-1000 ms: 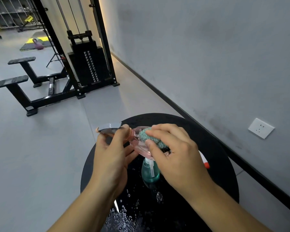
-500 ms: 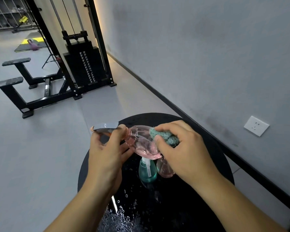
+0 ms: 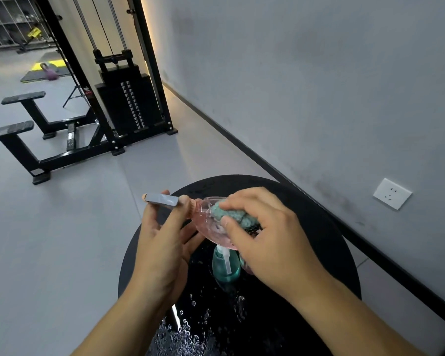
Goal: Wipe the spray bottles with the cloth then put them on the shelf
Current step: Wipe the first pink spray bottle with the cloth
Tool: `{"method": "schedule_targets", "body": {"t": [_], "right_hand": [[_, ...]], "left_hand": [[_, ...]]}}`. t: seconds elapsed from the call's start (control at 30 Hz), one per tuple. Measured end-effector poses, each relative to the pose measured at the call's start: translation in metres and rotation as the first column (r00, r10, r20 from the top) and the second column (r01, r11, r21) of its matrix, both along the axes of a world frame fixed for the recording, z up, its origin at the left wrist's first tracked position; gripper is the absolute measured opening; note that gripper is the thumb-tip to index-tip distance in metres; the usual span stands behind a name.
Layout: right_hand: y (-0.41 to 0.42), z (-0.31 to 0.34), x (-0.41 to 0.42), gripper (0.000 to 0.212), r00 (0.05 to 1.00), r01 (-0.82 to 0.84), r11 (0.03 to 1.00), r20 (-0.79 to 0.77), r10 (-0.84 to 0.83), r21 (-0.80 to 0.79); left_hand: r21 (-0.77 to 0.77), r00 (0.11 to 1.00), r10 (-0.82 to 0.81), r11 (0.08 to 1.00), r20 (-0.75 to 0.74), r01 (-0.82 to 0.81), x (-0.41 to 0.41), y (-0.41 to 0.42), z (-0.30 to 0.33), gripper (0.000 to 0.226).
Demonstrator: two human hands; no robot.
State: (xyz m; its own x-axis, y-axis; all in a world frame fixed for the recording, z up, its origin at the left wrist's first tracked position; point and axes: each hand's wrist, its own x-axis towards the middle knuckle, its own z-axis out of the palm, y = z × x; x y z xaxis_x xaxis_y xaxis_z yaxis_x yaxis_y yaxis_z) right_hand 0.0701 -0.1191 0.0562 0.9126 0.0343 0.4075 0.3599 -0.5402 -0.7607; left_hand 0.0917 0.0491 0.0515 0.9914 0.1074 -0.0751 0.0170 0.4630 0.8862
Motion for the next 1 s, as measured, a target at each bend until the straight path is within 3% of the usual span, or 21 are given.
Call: {"method": "schedule_targets", "body": {"t": [0.07, 0.23, 0.43, 0.57, 0.77, 1.0], "right_hand": [[0.002, 0.0, 0.0, 0.021, 0.999, -0.014, 0.999, 0.029, 0.015, -0.033], [-0.006, 0.0, 0.004, 0.018, 0.995, 0.085, 0.985, -0.068, -0.075, 0.149], [0.004, -0.002, 0.0, 0.023, 1.0, -0.009, 0.999, 0.011, 0.008, 0.052], [-0.003, -0.001, 0.005, 0.02, 0.997, 0.068, 0.983, -0.032, -0.064, 0.173], [0.006, -0.005, 0.0, 0.023, 0.996, -0.002, 0.999, 0.086, -0.001, 0.038], [-0.003, -0.003, 0.005, 0.02, 0.999, 0.047, 0.957, -0.003, -0.048, 0.286]], "left_hand": [[-0.003, 1.0, 0.014, 1.0, 0.001, -0.014, 0.0, 0.002, 0.0, 0.032], [-0.014, 0.998, 0.064, 0.998, -0.006, -0.064, 0.004, 0.01, 0.0, 0.031], [0.006, 1.0, 0.03, 1.0, 0.0, -0.03, 0.001, 0.009, -0.001, 0.03], [-0.007, 0.997, 0.073, 0.997, 0.003, -0.073, 0.007, 0.019, 0.001, 0.031], [-0.021, 0.999, 0.043, 0.999, 0.015, -0.043, 0.004, 0.014, 0.0, 0.026], [-0.054, 0.998, 0.057, 0.997, 0.007, -0.056, 0.009, 0.023, 0.0, 0.029]]}}
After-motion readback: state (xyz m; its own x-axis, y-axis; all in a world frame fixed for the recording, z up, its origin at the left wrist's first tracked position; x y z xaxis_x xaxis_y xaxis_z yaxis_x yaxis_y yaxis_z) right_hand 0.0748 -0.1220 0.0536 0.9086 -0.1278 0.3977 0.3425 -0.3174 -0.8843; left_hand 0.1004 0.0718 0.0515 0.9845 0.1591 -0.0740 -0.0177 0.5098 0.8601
